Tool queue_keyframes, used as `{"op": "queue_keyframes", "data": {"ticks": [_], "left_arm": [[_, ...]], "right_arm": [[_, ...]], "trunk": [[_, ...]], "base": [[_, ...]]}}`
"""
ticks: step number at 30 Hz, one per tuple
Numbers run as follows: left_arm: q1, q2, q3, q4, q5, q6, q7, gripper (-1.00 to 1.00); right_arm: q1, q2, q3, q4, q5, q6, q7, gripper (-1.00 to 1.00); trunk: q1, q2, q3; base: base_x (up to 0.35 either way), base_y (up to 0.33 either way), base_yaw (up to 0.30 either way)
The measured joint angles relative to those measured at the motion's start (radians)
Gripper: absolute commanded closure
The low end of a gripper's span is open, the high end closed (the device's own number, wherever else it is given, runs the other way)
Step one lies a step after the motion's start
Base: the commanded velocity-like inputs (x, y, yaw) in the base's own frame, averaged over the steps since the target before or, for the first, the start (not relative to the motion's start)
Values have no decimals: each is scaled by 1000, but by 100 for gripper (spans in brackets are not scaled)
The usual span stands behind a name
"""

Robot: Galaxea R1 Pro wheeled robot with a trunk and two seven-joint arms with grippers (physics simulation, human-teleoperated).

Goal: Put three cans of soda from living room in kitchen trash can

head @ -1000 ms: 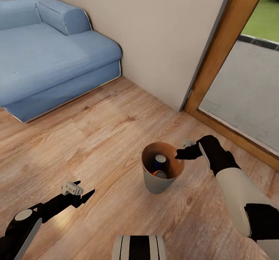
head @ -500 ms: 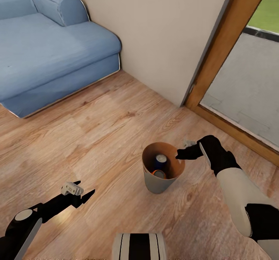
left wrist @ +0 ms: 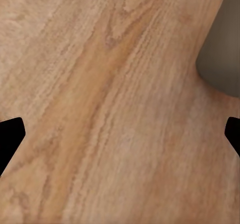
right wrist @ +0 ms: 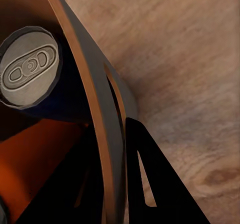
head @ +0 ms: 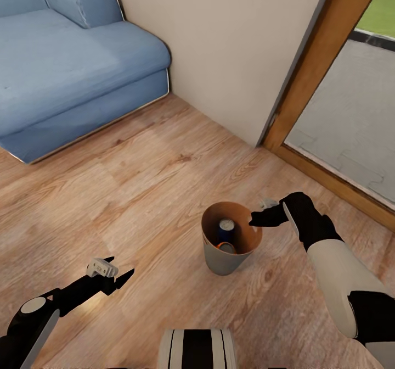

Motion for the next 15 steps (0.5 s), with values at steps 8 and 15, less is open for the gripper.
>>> {"op": "queue_keyframes", "data": {"ticks": [8, 15], "left_arm": [[0, 0, 0, 0, 0, 0, 0, -100], [0, 0, 0, 0, 3, 0, -1, -100]], "right_arm": [[1, -43, 0, -18, -33, 0, 58, 100], [1, -43, 0, -19, -34, 0, 57, 100]], "trunk": [[3, -1, -23], [3, -1, -23]], "base": [[0, 0, 0], [0, 0, 0]]}}
